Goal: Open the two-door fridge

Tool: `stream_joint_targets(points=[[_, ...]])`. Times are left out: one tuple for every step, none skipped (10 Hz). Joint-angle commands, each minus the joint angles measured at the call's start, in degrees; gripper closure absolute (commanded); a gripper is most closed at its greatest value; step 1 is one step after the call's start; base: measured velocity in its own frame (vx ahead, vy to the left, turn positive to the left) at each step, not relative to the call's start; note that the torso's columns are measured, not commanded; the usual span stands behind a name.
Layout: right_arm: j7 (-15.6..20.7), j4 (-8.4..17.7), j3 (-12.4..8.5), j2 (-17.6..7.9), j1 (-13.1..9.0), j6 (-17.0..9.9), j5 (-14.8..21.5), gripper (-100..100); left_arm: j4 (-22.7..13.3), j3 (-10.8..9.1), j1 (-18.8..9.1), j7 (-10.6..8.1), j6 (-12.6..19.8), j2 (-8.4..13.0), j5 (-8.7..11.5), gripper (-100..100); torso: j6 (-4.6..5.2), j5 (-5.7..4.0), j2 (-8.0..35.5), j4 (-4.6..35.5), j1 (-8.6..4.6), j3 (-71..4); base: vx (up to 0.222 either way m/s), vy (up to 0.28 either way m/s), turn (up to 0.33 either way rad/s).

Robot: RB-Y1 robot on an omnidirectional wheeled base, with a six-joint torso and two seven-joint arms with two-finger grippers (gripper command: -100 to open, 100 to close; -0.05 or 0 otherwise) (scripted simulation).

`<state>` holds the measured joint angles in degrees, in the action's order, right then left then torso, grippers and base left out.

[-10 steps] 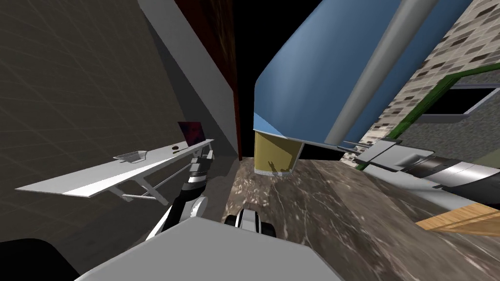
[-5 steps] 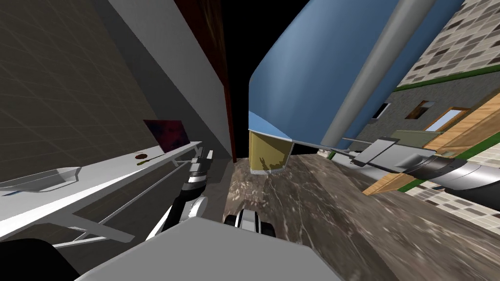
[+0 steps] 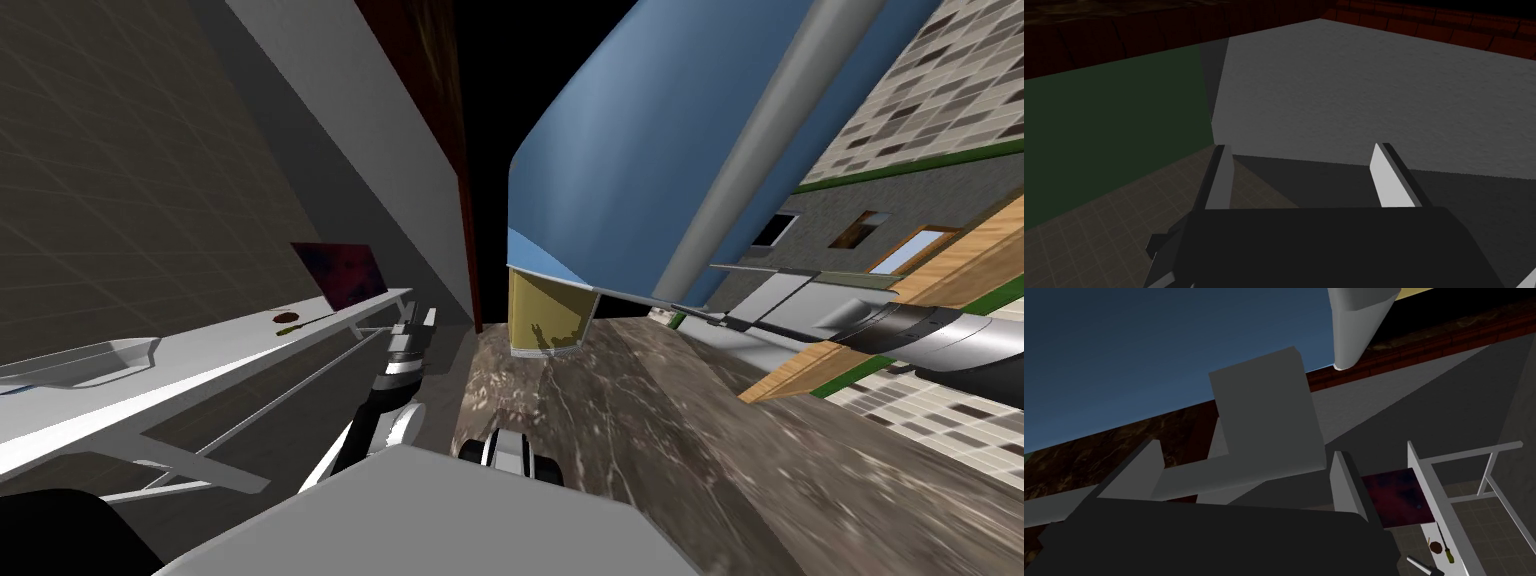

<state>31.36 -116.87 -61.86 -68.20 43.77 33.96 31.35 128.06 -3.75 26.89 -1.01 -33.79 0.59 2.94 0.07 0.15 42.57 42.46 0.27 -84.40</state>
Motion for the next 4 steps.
stream_joint_targets(points=[[0.0,0.0,0.1,0.0,0.0,0.0,0.0,0,0.0,0.0,0.0,0.0,0.0,0.0,0.0,0,-0.03,-0.03,-0.1,0.0,-0.07,0.0,0.0,0.0,0.0],[0.0,0.0,0.1,0.0,0.1,0.0,0.0,0,0.0,0.0,0.0,0.0,0.0,0.0,0.0,0,-0.05,-0.07,-0.1,-0.1,-0.15,-0.1,0.0,0.0,0.0],[0.0,0.0,0.1,0.0,0.1,0.0,0.0,0,0.0,0.0,0.0,0.0,0.0,0.0,0.0,0,-0.06,-0.12,-0.2,-0.1,-0.23,-0.1,0.0,0.0,0.0],[0.0,0.0,0.1,0.0,0.1,0.0,0.0,0,0.0,0.0,0.0,0.0,0.0,0.0,0.0,0,-0.07,-0.15,-0.3,-0.2,-0.27,-0.2,0.0,0.0,0.0]])
